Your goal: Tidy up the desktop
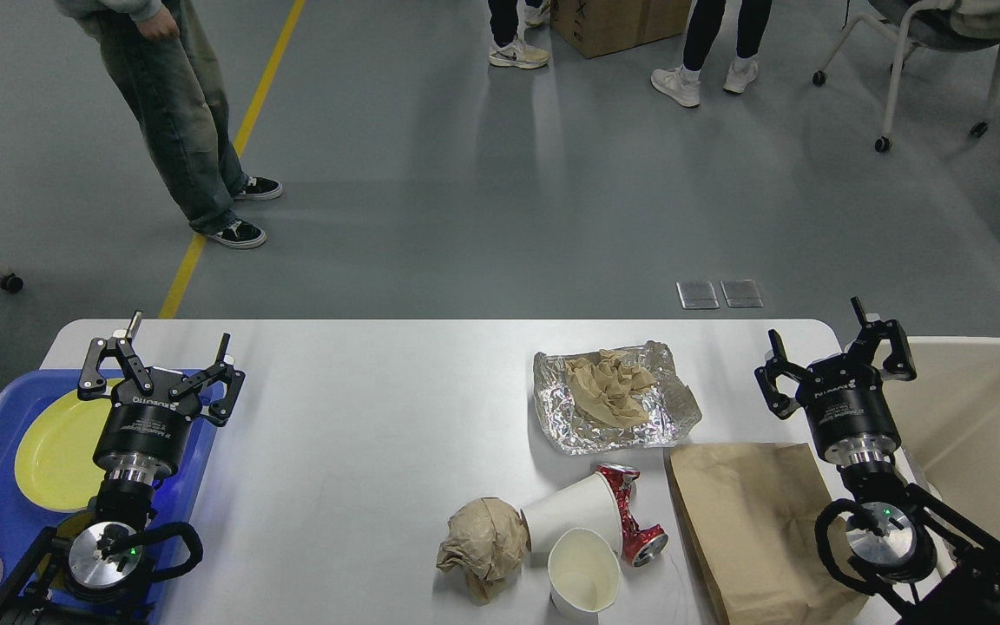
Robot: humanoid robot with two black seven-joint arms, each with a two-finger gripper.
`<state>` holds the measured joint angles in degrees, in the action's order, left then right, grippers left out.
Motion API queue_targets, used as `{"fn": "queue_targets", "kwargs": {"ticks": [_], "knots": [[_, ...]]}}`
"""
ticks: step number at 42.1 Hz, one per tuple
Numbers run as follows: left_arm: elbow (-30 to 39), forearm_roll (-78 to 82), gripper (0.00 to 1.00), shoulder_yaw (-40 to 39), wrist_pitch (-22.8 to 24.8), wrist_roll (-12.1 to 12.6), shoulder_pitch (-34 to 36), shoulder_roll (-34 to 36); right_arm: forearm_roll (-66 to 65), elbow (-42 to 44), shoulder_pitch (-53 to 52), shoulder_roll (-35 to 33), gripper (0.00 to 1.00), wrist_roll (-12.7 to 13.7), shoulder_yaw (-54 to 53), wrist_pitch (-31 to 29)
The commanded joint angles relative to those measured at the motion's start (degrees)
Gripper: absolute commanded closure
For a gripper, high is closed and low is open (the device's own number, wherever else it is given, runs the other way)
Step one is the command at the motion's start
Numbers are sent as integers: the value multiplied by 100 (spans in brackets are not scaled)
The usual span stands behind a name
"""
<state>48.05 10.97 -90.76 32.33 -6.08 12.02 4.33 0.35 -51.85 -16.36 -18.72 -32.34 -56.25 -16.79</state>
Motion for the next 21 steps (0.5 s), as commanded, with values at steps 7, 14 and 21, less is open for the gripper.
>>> {"fn": "queue_targets", "kwargs": {"ticks": [7,14,21], "knots": [[-24,-16,4,41,28,-209,20,6,0,0,1,0,0,-1,0,0],[-15,-16,4,50,46,-192,20,15,0,0,-7,0,0,-1,0,0],[-129,-148,4,32,230,107,37,15,0,0,-7,0,0,-1,0,0]]}}
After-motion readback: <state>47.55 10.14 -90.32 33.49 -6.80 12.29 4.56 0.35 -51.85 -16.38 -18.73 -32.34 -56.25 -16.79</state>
